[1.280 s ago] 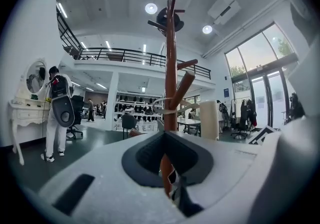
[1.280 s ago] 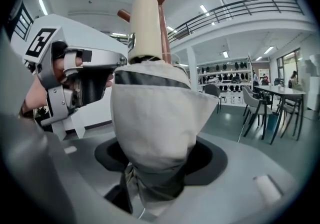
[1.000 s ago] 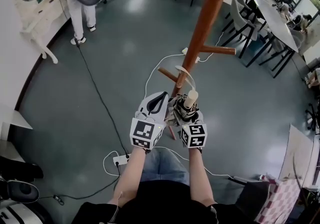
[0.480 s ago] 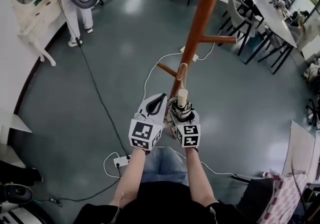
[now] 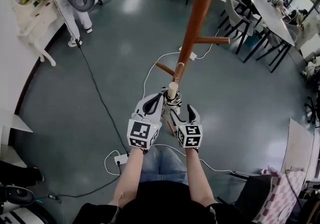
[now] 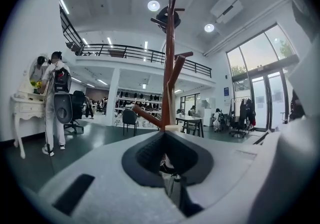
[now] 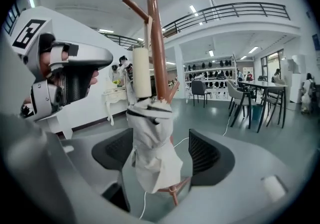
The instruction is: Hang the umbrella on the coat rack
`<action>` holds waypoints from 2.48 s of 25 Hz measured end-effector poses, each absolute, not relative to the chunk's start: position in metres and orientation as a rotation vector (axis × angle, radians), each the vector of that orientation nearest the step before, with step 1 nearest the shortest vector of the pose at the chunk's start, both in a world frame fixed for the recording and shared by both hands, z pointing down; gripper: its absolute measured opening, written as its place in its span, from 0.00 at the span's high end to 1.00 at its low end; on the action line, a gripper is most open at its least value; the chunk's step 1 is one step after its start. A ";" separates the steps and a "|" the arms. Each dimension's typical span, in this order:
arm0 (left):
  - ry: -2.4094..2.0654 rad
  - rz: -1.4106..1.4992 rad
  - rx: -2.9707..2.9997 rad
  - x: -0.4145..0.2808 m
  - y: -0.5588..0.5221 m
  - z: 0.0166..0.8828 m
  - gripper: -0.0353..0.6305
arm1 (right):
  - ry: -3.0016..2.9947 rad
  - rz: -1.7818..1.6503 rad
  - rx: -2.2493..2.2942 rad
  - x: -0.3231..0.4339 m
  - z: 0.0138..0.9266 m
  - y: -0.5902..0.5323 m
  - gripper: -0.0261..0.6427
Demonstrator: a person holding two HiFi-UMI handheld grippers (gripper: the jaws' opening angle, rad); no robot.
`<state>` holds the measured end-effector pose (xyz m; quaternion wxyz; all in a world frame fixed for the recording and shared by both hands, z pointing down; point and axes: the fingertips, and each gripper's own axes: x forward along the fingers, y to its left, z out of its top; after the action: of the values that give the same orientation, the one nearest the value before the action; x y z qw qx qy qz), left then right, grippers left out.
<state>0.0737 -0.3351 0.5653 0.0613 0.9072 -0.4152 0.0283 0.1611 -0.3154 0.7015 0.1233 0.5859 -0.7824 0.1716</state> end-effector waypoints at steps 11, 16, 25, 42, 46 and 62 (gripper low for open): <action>-1.366 0.033 2.762 0.054 -0.343 0.430 0.94 | -2.313 0.285 2.006 0.211 0.507 -0.304 0.57; -1.407 0.048 2.791 0.052 -0.345 0.386 0.94 | -2.334 0.117 2.135 0.232 0.424 -0.296 0.67; -1.400 -0.024 2.836 0.057 -0.341 0.346 0.94 | -2.238 -0.035 2.297 0.269 0.356 -0.276 0.86; -1.372 0.009 2.871 0.069 -0.346 0.344 0.94 | -2.198 -0.043 2.330 0.279 0.351 -0.278 0.95; -1.364 0.016 2.870 0.068 -0.345 0.347 0.94 | -2.193 -0.043 2.325 0.276 0.352 -0.279 0.95; -1.360 0.021 2.859 0.066 -0.346 0.352 0.94 | -2.207 -0.034 2.286 0.267 0.357 -0.277 0.95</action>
<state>0.0664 -0.3457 0.3519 -0.0122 0.9030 -0.4295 0.0066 0.2674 -0.2772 0.3570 -0.0182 0.7194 -0.6943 -0.0108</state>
